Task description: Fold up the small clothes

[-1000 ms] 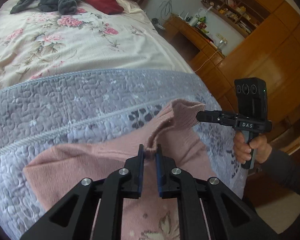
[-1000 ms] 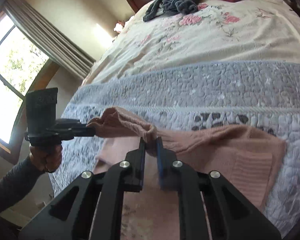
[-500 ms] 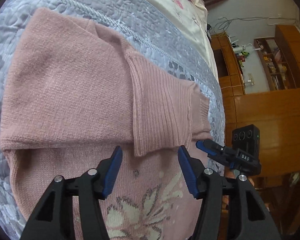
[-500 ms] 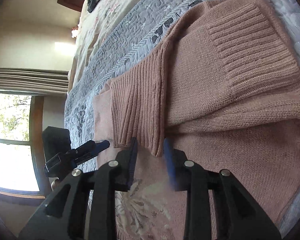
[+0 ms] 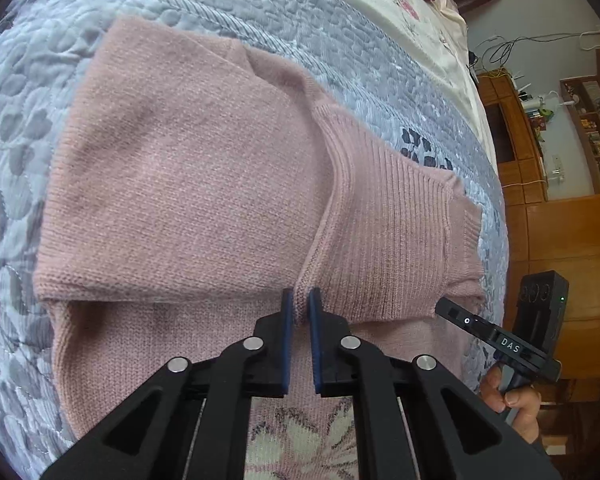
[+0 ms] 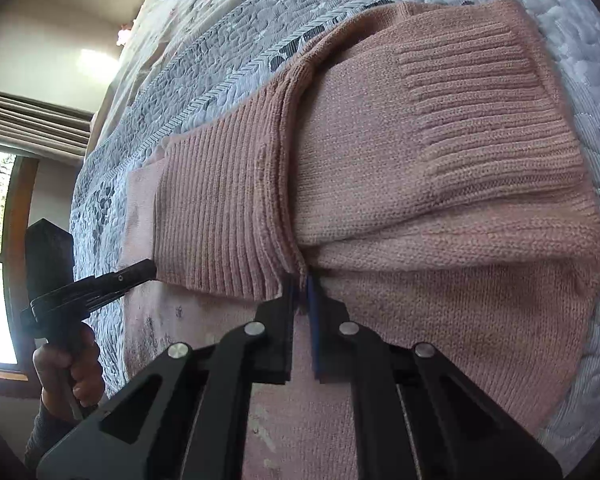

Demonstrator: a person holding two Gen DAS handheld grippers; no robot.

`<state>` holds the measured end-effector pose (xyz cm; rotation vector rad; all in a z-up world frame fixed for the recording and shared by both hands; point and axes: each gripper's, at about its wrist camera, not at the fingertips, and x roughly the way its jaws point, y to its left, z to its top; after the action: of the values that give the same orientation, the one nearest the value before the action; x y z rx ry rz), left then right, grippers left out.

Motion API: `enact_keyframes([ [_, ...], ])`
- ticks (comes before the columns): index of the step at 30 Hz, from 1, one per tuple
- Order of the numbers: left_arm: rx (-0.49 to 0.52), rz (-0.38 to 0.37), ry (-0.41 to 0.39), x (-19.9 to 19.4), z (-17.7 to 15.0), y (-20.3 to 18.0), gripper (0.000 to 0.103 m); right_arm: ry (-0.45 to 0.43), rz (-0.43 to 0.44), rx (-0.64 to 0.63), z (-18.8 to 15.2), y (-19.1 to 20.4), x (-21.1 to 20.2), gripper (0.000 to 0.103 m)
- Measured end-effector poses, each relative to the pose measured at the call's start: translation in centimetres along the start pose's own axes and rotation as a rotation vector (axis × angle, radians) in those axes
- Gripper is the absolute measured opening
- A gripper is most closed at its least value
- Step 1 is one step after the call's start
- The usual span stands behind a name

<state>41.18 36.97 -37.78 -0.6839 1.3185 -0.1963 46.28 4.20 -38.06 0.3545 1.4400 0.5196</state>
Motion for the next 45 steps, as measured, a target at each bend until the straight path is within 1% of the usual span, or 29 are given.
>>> enact_keyframes([
  [2,0.009,-0.022,0.011,0.1,-0.1,-0.2,0.011,0.014,-0.006,-0.005,-0.1,0.4,0.2,0.01],
  [4,0.029,-0.034,-0.028,-1.3,-0.5,-0.9,0.013,-0.014,0.024,-0.001,-0.2,0.9,-1.3,0.012],
  [5,0.047,-0.054,-0.055,-2.3,-0.7,-1.3,0.017,-0.043,0.033,-0.012,-0.2,1.5,-2.4,0.015],
  [7,0.068,-0.133,-0.103,-3.8,-1.0,-2.0,0.022,-0.094,0.055,-0.041,-0.4,2.5,-4.0,0.016],
  [8,0.085,-0.177,-0.111,-4.0,-1.1,-2.4,0.025,-0.1,0.077,-0.046,-0.4,2.8,-4.1,0.016],
  [9,0.107,-0.193,-0.108,-3.6,-1.0,-2.8,0.026,-0.093,0.087,-0.05,-0.3,3.1,-3.8,0.015],
  [11,0.103,-0.185,-0.046,-1.5,-0.5,-3.1,0.026,-0.057,0.077,-0.039,-0.1,3.2,-2.0,0.015],
  [12,0.094,-0.155,-0.014,-0.1,-0.3,-2.9,0.026,-0.035,0.063,-0.026,0.0,2.9,-0.9,0.016],
  [13,0.09,-0.096,0.005,1.2,-0.1,-2.7,0.026,-0.021,0.042,-0.013,0.1,2.4,0.0,0.013],
  [14,0.085,-0.062,0.026,2.1,0.1,-2.1,0.024,-0.021,0.023,-0.007,0.1,2.0,0.6,0.008],
  [15,0.077,-0.056,0.037,2.6,0.2,-1.7,0.022,-0.022,0.014,0.001,0.1,1.4,0.9,0.002],
  [16,0.067,-0.059,0.04,2.7,0.2,-1.4,0.018,-0.021,0.013,0.013,0.0,0.7,0.8,0.0],
  [17,0.063,-0.066,0.038,2.3,0.2,-1.4,0.018,-0.02,0.028,0.028,-0.2,0.3,0.6,0.0],
  [18,0.062,-0.073,0.031,1.7,0.0,-1.4,0.019,-0.023,0.036,0.041,-0.4,0.0,0.0,0.011],
  [19,0.062,-0.091,0.024,0.7,-0.4,-1.5,0.024,-0.031,0.031,0.044,-0.7,-0.1,-0.9,0.016],
  [20,0.063,-0.118,0.017,-0.4,-1.0,-1.5,0.036,-0.032,0.054,0.04,-1.1,-0.1,-1.8,0.019],
  [21,0.065,-0.144,0.005,-1.8,-1.8,-1.5,0.041,-0.029,0.084,0.041,-1.8,-0.2,-2.9,0.019],
  [22,0.066,-0.163,-0.009,-3.2,-2.8,-1.3,0.048,-0.03,0.108,0.043,-2.6,-0.4,-4.1,0.02],
  [23,0.064,-0.181,-0.021,-4.8,-4.1,-1.0,0.055,-0.032,0.129,0.044,-3.7,-0.7,-5.5,0.025],
  [24,0.06,-0.196,-0.034,-6.5,-5.6,-0.6,0.058,-0.029,0.153,0.049,-5.0,-1.0,-6.9,0.033],
  [25,0.054,-0.201,-0.044,-8.1,-7.3,-0.1,0.065,-0.021,0.171,0.057,-6.6,-1.6,-8.3,0.037],
  [26,0.05,-0.201,-0.049,-9.6,-9.2,0.6,0.069,-0.012,0.18,0.063,-8.3,-2.3,-9.4,0.043],
  [28,0.035,-0.185,-0.047,-12.1,-13.0,2.3,0.071,0.007,0.187,0.082,-12.4,-3.9,-11.5,0.044],
  [31,-0.014,-0.144,-0.029,-14.7,-18.8,5.1,0.072,0.036,0.199,0.139,-18.7,-6.6,-14.0,0.048],
  [34,-0.058,-0.116,0.011,-15.8,-23.8,7.6,0.072,0.049,0.193,0.195,-24.3,-9.1,-15.9,0.05],
  [36,-0.087,-0.083,0.037,-15.9,-26.3,9.1,0.072,0.051,0.181,0.234,-27.0,-10.6,-16.6,0.051],
  [40,-0.122,-0.07,0.075,-15.3,-28.8,10.4,0.072,0.045,0.169,0.281,-30.1,-12.3,-17.0,0.051],
  [43,-0.142,-0.079,0.097,-14.5,-29.8,10.8,0.073,0.047,0.15,0.286,-31.1,-12.6,-16.7,0.054],
  [45,-0.152,-0.071,0.111,-13.8,-30.1,10.9,0.073,0.052,0.132,0.302,-31.6,-12.9,-16.3,0.054],
])
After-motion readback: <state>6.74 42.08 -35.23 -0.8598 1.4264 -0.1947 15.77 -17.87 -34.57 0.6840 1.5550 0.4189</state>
